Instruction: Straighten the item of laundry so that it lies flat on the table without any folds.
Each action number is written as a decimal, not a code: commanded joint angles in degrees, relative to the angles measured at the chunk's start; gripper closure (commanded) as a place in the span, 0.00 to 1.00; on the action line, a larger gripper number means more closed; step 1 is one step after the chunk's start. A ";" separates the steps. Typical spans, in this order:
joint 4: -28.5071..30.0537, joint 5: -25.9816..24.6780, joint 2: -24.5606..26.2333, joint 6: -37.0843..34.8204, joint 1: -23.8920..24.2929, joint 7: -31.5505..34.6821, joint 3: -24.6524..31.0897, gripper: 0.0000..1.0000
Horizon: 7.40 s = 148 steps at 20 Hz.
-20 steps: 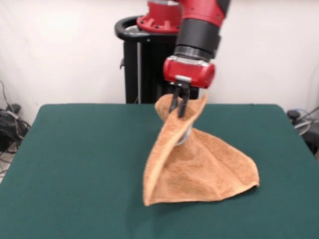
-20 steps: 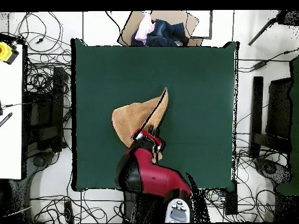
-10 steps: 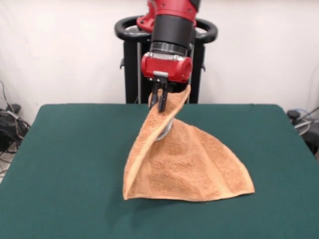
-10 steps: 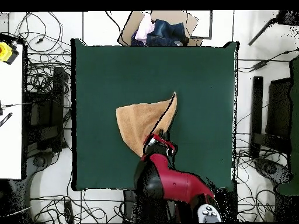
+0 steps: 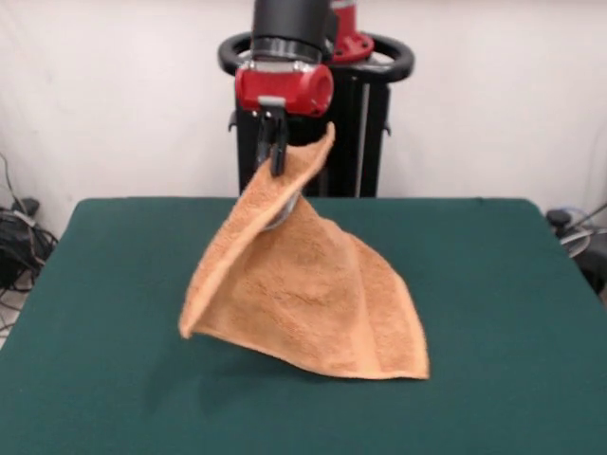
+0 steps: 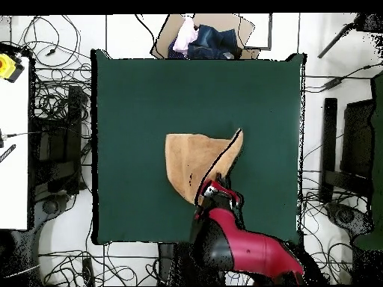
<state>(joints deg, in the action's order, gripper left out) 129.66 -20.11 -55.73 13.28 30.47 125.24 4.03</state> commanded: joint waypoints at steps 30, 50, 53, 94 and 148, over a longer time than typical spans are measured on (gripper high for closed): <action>7.49 -1.71 -12.97 -8.50 -6.17 8.78 -2.99 1.00; -0.83 33.41 18.87 20.53 -33.87 6.67 -14.53 1.00; -1.46 34.37 18.85 19.63 -34.51 6.87 -14.11 1.00; -8.22 60.12 21.91 13.12 -45.88 16.36 -2.41 1.00; -4.33 65.48 13.23 5.32 -46.61 8.58 -1.71 0.00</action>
<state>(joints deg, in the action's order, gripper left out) 125.76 44.72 -40.05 25.53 -18.10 125.38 2.64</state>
